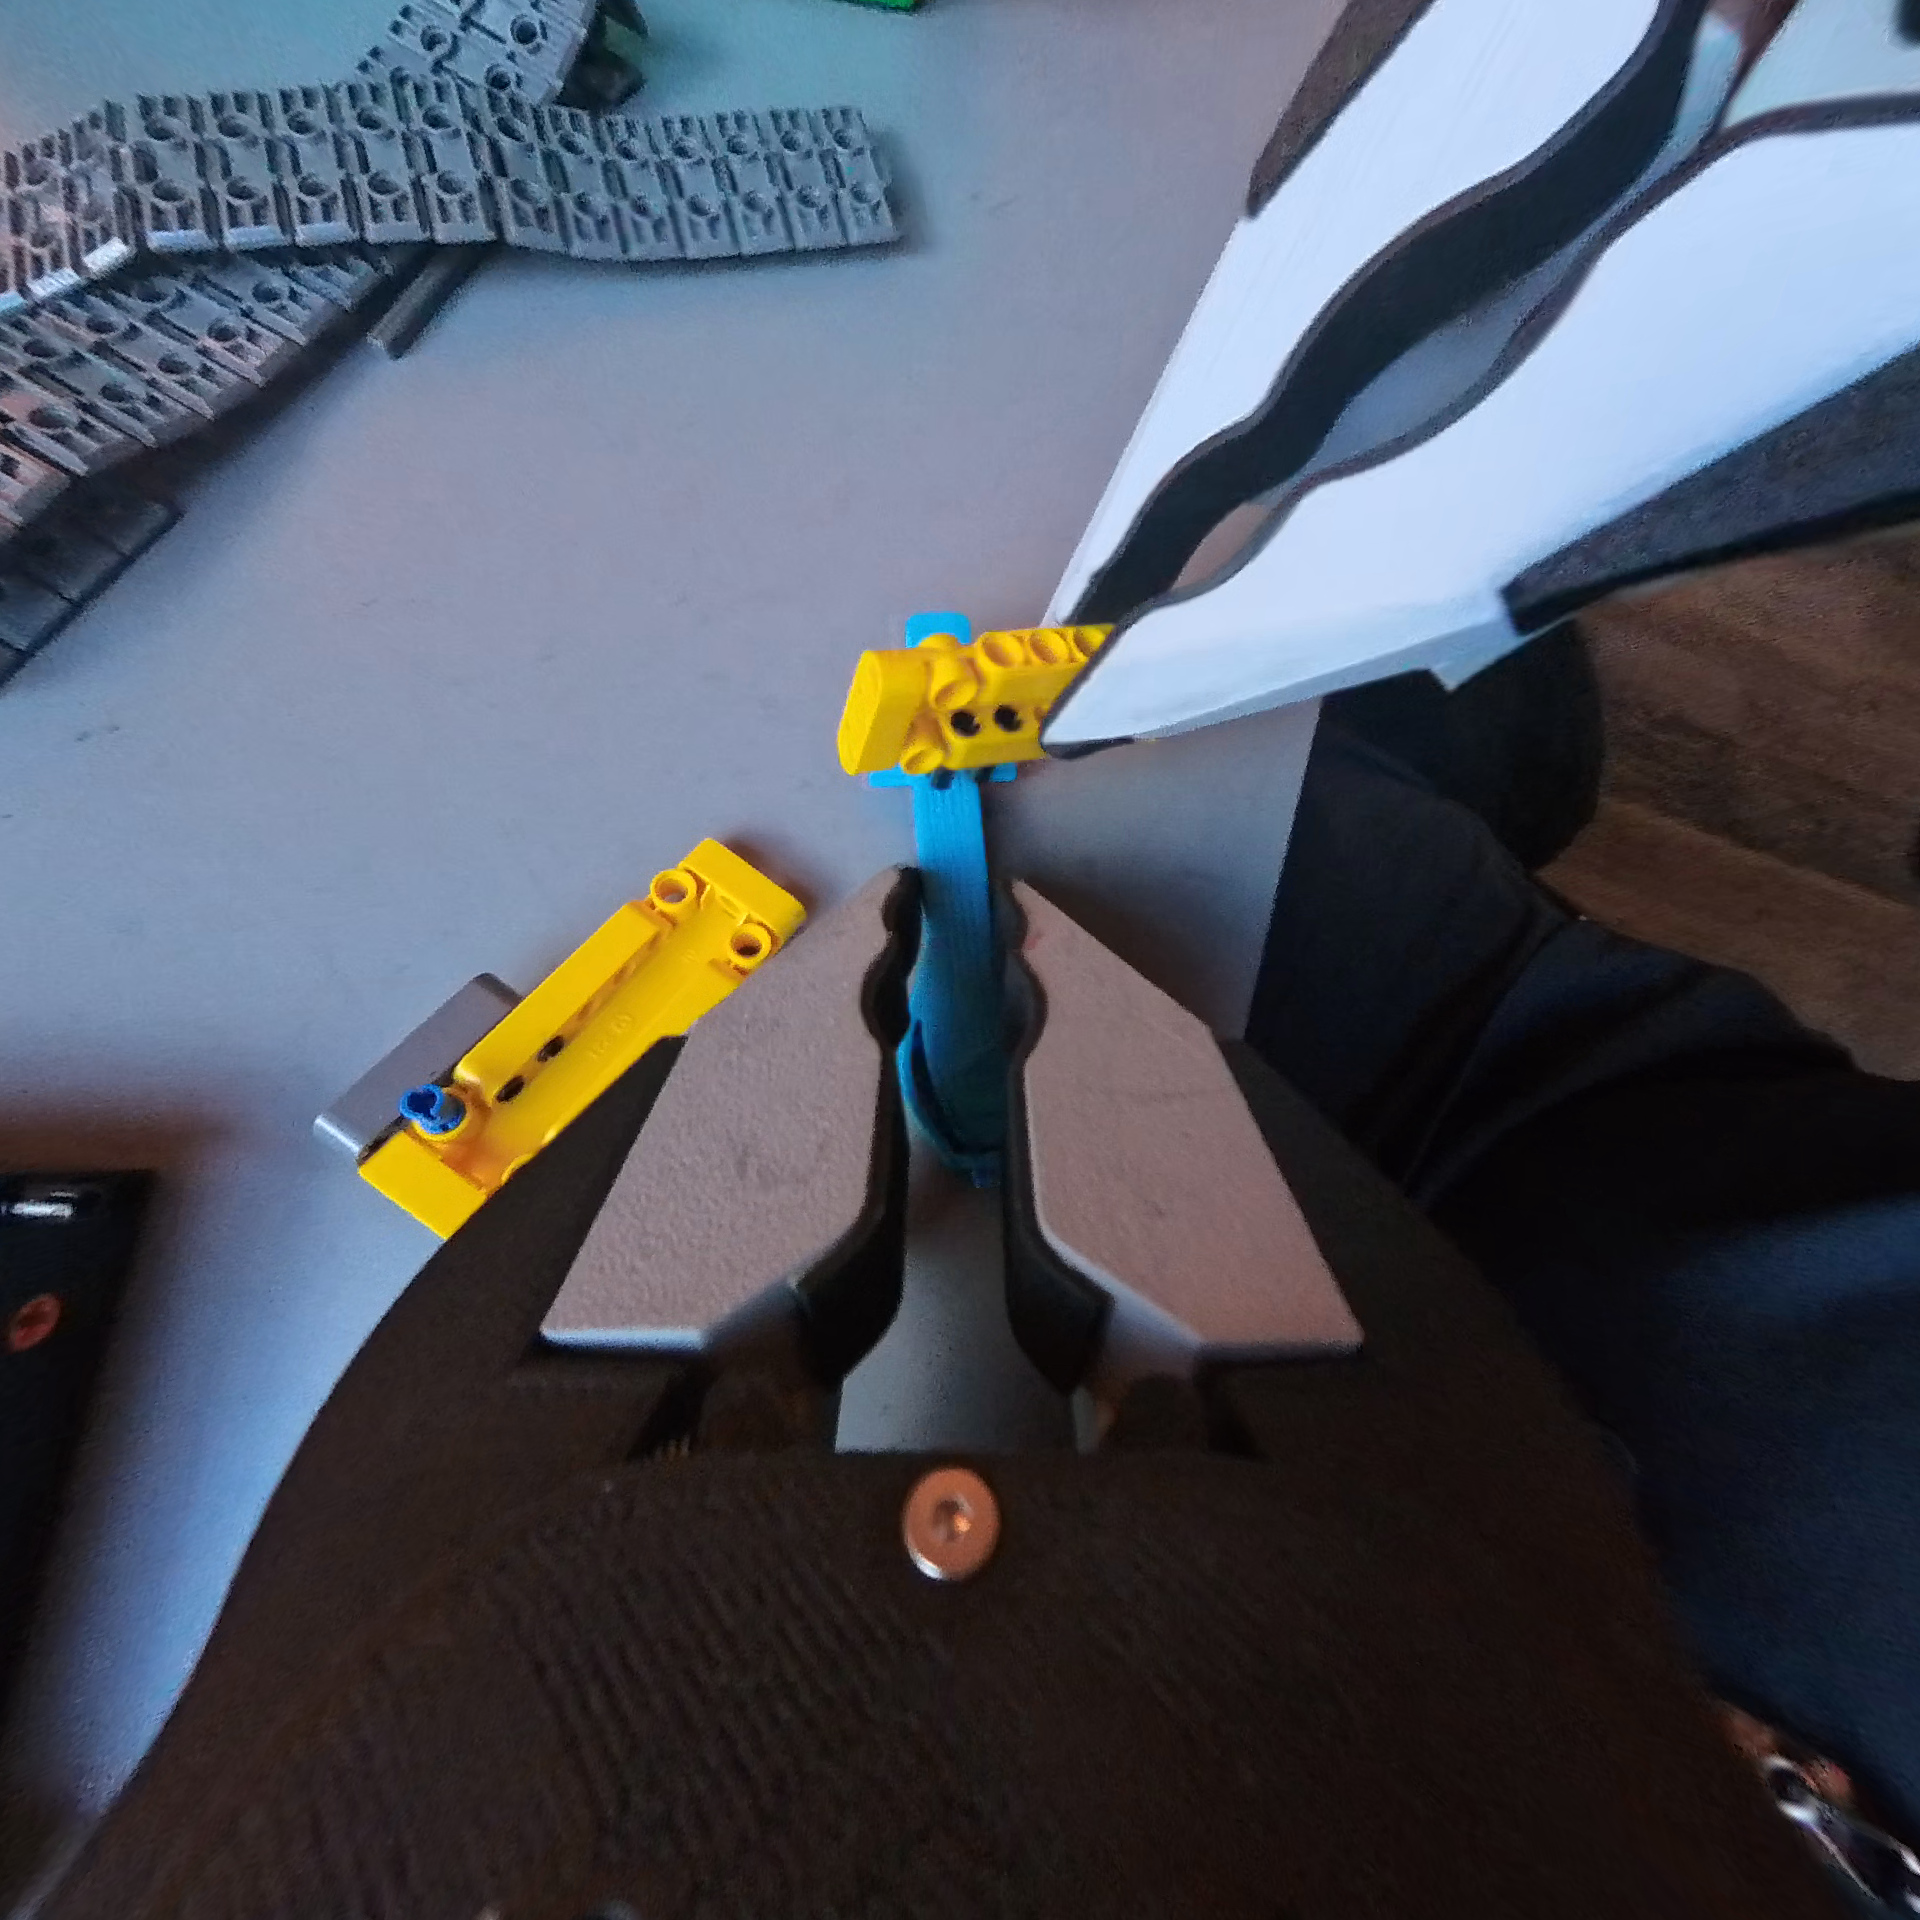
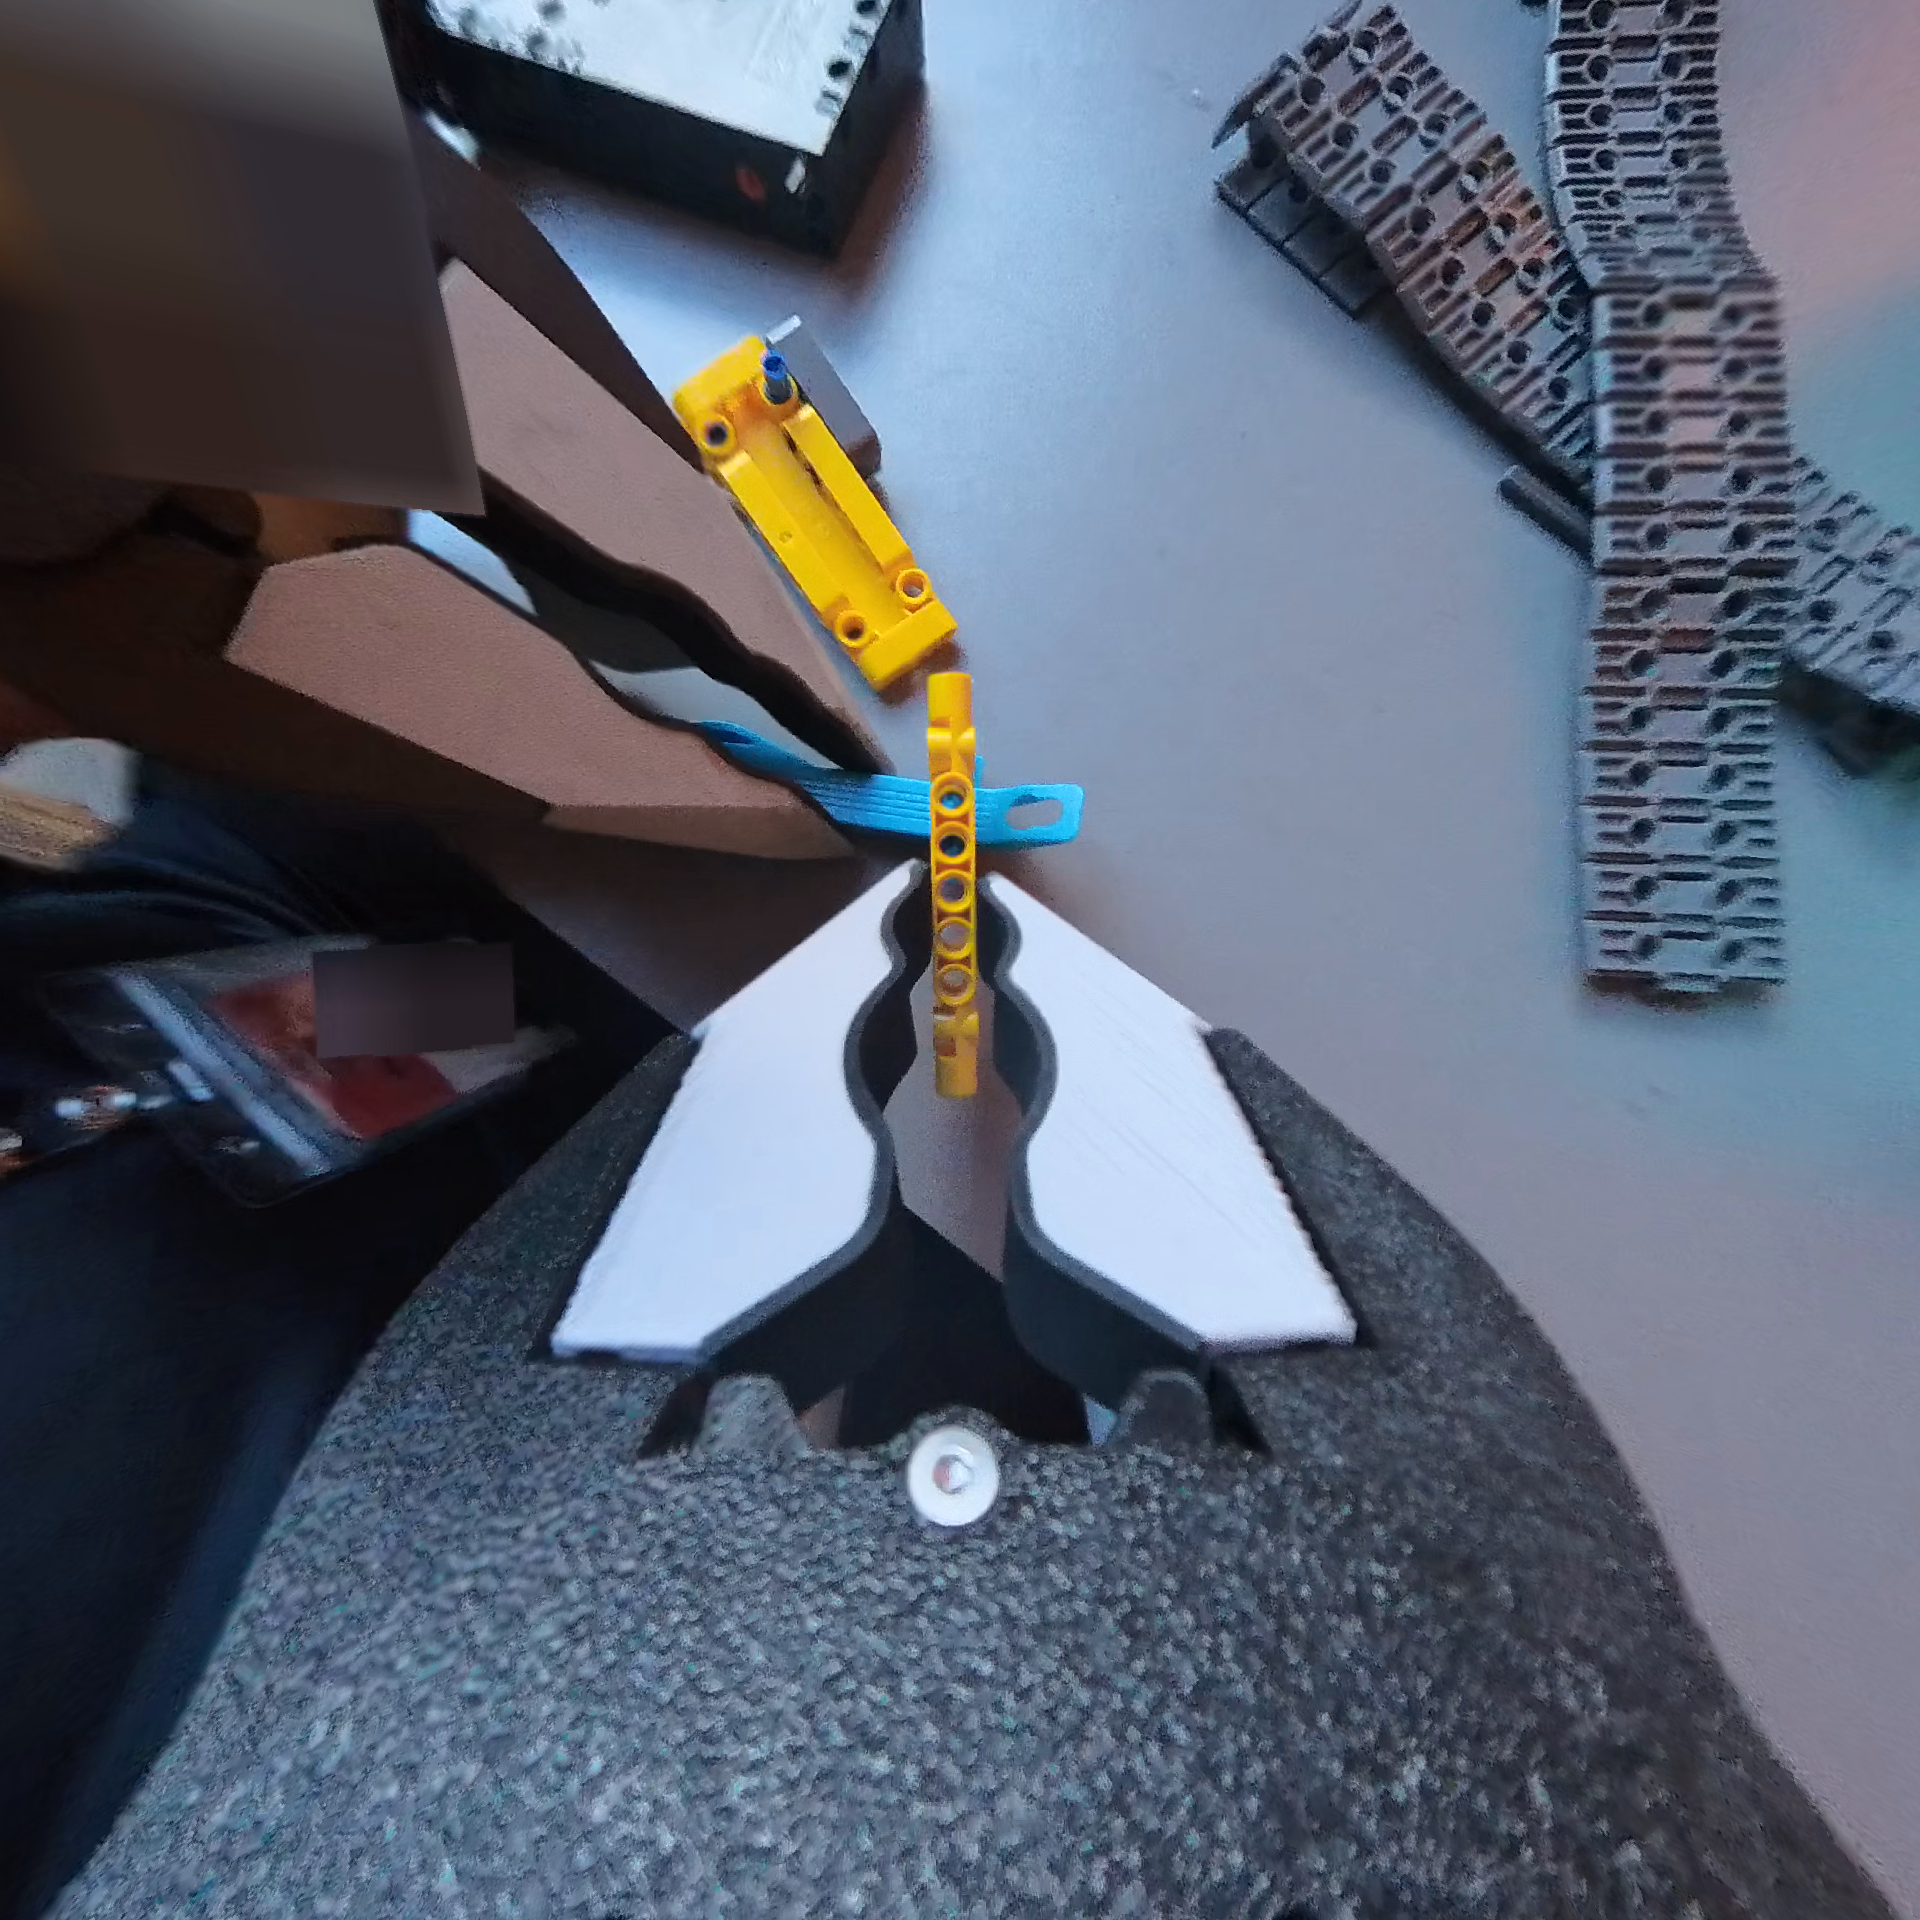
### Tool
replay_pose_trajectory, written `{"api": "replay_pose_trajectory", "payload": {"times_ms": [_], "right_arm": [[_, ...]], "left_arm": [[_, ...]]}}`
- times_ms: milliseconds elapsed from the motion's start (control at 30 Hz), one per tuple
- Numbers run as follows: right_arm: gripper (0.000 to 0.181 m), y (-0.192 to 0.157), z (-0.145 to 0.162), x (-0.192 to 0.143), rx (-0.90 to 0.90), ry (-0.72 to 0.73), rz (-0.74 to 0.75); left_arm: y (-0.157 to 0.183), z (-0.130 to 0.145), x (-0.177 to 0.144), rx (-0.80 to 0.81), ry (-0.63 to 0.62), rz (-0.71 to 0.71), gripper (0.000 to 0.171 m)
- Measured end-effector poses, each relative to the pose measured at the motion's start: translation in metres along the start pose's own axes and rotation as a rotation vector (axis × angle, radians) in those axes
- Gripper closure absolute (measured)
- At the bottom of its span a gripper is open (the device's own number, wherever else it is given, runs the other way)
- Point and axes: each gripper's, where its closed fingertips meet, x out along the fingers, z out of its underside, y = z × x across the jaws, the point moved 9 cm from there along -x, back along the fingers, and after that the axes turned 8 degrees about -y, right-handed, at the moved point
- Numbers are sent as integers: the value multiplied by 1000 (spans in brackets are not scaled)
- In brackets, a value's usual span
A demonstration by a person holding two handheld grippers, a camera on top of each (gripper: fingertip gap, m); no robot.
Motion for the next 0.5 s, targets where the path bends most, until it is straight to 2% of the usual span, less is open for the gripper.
{"api": "replay_pose_trajectory", "payload": {"times_ms": [67, 167, 267, 500], "right_arm": [[178, 5, 5, -2, 74, 65, -93], [178, 8, 11, -3, 102, 84, -126], [178, 7, 11, -4, 171, 137, -266], [178, 21, 24, -4, 220, 177, -277]], "left_arm": [[-2, 0, -1, -20, 4, 37, 160], [-2, 0, 0, -26, 4, 71, 160], [-3, 0, -1, -36, 5, 98, 160], [-3, 4, -5, 19, 0, 86, 159]]}}
